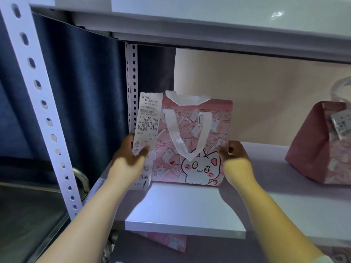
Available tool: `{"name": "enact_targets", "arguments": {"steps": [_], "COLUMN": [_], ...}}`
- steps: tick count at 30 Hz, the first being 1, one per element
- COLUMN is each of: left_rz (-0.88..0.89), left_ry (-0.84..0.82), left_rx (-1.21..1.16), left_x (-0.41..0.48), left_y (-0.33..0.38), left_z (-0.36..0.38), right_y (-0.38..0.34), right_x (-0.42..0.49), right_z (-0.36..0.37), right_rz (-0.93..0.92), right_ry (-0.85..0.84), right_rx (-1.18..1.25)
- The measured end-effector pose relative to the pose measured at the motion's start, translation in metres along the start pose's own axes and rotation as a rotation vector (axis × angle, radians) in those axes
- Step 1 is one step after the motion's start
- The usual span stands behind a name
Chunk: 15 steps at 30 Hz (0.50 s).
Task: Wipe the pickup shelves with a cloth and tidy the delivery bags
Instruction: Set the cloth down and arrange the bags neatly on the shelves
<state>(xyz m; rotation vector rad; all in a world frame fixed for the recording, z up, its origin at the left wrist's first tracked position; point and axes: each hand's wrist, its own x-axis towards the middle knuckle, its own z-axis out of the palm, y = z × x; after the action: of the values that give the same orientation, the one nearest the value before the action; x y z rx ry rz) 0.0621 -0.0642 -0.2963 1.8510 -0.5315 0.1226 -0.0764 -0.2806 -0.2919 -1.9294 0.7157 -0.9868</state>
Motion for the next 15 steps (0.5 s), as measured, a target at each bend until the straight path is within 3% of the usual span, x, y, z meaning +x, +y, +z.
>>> {"name": "enact_targets", "arguments": {"steps": [7,15], "left_rz": [0.141,0.36], "left_ry": [0.218,0.194], "left_rx": [0.05,0.068], "left_x": [-0.023,-0.055], "left_y": [0.028,0.074], "left_z": [-0.007,0.02], "right_y": [-0.004,0.007], "right_x": [-0.009,-0.024], "right_z": [-0.029,-0.08], "right_rz": [-0.064,-0.166], "right_ry": [0.068,0.06], "right_rx": [0.15,0.203]}}
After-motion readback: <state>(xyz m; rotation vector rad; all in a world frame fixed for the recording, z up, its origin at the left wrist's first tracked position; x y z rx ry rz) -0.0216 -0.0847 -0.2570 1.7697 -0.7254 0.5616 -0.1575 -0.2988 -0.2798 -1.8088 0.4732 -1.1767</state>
